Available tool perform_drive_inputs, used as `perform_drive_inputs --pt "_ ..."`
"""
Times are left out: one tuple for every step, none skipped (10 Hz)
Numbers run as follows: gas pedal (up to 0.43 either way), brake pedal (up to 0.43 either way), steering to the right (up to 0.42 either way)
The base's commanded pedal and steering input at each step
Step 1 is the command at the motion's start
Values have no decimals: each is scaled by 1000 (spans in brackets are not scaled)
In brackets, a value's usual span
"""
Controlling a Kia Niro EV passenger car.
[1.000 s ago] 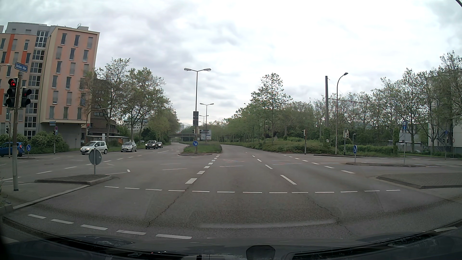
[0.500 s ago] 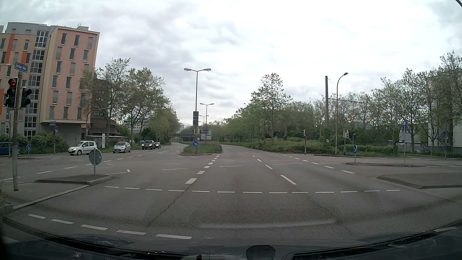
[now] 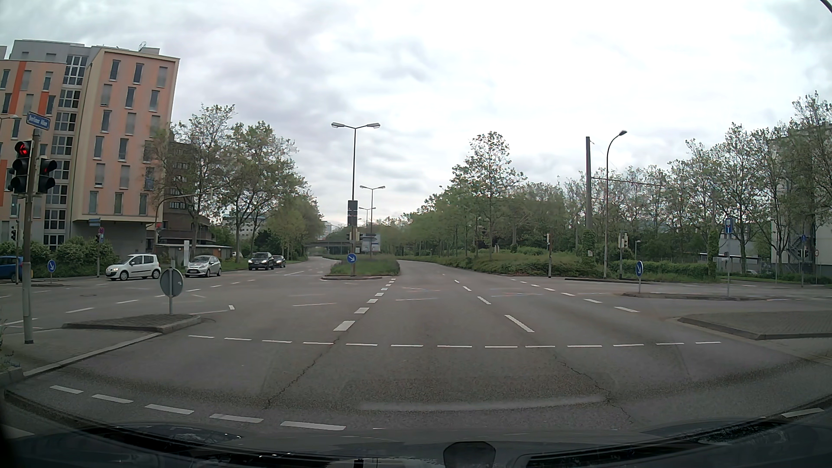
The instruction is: Follow the waypoints while adhering to traffic rules and regulations
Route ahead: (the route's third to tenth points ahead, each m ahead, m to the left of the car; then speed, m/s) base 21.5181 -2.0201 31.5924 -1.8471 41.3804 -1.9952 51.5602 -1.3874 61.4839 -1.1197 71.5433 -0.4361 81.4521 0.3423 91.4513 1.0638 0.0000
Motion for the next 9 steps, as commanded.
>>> perform_drive_inputs --pt "0 226 12" --pt "0 226 12" --pt "0 226 12" --pt "0 226 12" --pt "0 226 12" --pt "0 226 12" --pt "0 226 12" --pt "0 226 12" --pt "0 226 12"
